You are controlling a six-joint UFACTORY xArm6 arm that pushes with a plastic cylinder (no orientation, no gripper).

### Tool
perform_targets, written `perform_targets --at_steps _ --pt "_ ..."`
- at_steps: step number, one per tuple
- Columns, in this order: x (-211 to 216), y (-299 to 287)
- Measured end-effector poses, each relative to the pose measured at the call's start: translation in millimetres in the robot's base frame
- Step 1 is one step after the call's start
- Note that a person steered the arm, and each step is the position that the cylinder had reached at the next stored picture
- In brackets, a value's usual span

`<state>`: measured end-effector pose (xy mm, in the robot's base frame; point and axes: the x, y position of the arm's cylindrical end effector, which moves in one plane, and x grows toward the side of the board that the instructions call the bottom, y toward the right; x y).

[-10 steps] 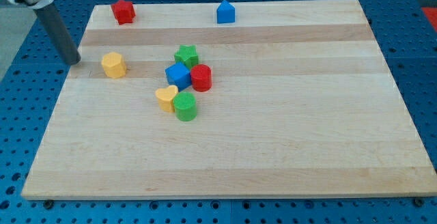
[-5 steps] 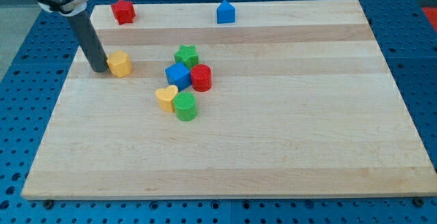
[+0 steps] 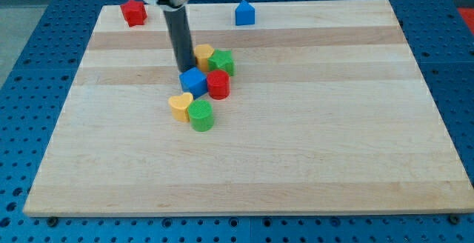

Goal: Move the yellow hexagon towards the top right corner of the board

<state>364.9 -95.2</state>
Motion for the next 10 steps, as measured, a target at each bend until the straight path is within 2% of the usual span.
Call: perform_targets --at_steps 2,4,6,10 --pt "-32.8 16.5" --pt "-44.0 61.9" --pt "-69.0 78.9" --pt "-92.5 184.1"
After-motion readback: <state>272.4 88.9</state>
